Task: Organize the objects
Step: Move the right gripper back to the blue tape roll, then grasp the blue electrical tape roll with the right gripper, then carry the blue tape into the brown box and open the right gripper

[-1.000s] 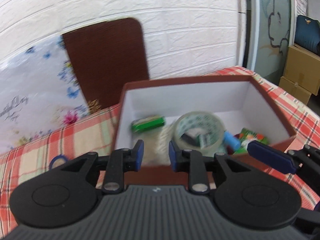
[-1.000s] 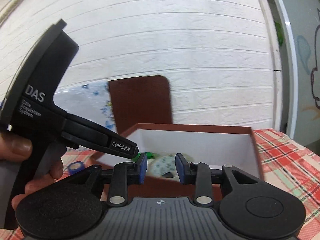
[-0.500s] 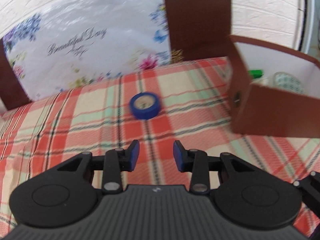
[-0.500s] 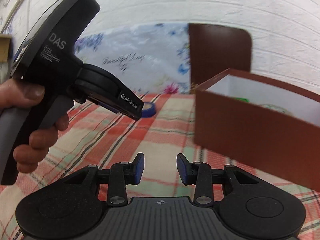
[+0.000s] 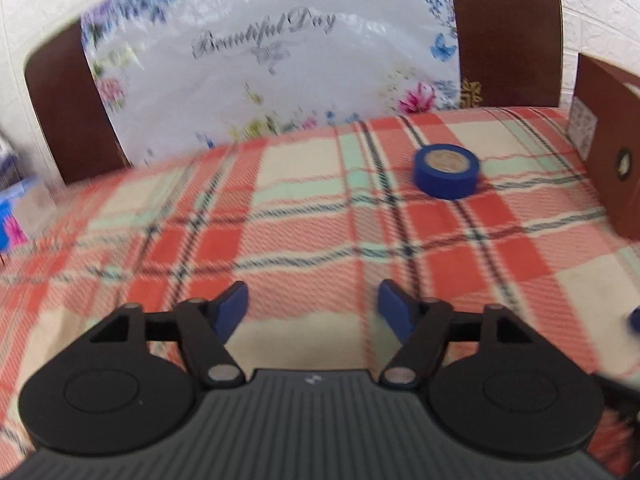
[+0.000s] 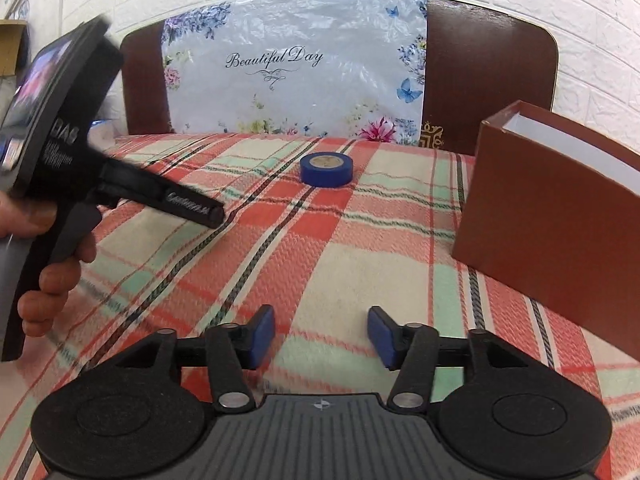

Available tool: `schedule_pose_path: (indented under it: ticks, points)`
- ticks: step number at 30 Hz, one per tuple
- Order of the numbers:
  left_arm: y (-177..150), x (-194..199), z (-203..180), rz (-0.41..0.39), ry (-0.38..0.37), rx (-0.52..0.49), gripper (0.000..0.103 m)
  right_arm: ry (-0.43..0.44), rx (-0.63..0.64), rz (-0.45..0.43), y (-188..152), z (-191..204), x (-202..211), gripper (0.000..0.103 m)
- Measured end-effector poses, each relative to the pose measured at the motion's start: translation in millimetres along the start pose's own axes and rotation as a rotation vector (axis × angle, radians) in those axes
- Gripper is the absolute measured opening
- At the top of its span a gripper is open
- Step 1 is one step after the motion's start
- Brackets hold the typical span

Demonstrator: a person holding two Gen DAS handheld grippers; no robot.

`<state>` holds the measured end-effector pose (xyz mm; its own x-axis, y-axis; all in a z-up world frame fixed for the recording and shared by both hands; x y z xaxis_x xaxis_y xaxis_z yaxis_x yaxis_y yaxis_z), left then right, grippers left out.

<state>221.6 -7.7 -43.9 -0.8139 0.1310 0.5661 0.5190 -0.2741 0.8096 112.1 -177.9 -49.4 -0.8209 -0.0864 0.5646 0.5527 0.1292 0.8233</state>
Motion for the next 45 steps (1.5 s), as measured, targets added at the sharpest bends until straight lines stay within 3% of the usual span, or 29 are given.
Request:
schedule_pose_path:
  ticks: [1, 3, 7, 12, 15, 16, 18, 22, 28, 29, 31, 33, 35, 37, 40, 42, 43, 45]
  points:
    - [-1, -1, 5, -0.031, -0.009, 0.004, 0.086, -0.005, -0.001, -0.002, 3, 0, -5, 0.058]
    - [-3, -6, 22, -0.017, -0.101, 0.144, 0.086, -0.009, 0.007, -0.010, 11, 2, -16, 0.059]
    - [-4, -5, 48, -0.057, -0.141, 0.328, 0.084, -0.020, 0.053, -0.037, 37, 5, -48, 0.062]
    - [-3, -8, 41, -0.050, -0.117, 0.295, 0.085, -0.048, 0.073, -0.060, 81, 15, -108, 0.066]
    - [-6, -11, 44, -0.050, -0.119, 0.303, 0.085, -0.051, 0.066, -0.048, 99, 17, -140, 0.061]
    - [-7, -12, 44, -0.050, -0.118, 0.304, 0.085, -0.039, 0.048, -0.041, 103, 17, -147, 0.055]
    - [-8, -12, 45, -0.047, -0.117, 0.302, 0.086, -0.022, 0.034, -0.036, 105, 17, -150, 0.055]
    - [-8, -11, 43, -0.043, -0.107, 0.289, 0.086, -0.009, 0.054, -0.035, 89, 18, -126, 0.055]
    - [-8, -4, 29, 0.002, -0.043, 0.216, 0.086, -0.009, 0.081, -0.022, 25, -10, -39, 0.055]
    - [-9, 2, 20, 0.013, -0.060, 0.219, 0.084, -0.026, 0.083, -0.021, 12, -19, -22, 0.055]
    - [-9, 16, -13, 0.026, -0.173, 0.219, 0.082, -0.063, 0.072, -0.016, -10, -39, 7, 0.055]
    - [-8, 34, -61, 0.043, -0.296, 0.160, 0.072, -0.106, 0.036, -0.004, -27, -61, 30, 0.054]
    - [-4, 56, -112, 0.065, -0.441, 0.108, 0.065, -0.129, -0.010, 0.001, -38, -77, 47, 0.060]
    - [-1, 72, -153, 0.093, -0.537, 0.054, 0.062, -0.140, -0.033, 0.005, -46, -85, 57, 0.067]
    - [2, 83, -189, 0.137, -0.605, 0.001, 0.062, -0.138, -0.034, -0.005, -51, -89, 63, 0.067]
    - [1, 80, -201, 0.180, -0.608, -0.018, 0.061, -0.130, -0.030, -0.005, -51, -87, 60, 0.067]
    - [-2, 77, -204, 0.200, -0.582, -0.033, 0.059, -0.129, -0.025, -0.004, -51, -86, 58, 0.066]
    - [-11, 70, -205, 0.246, -0.563, -0.038, 0.044, -0.127, -0.021, -0.008, -50, -85, 55, 0.066]
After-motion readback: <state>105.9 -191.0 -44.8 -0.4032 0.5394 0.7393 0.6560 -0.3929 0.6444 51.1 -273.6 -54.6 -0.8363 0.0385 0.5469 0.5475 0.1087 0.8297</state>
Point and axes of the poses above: each gripper's, at about its wrist camera, not at the fingertips, and x roughly against the way its jaws point, z to its left, y to its top, the point moved 9 cm from there along -x, roughly the way its jaws point, and after that the axes turned 5 degrees about -y, right-handed, at the moved point
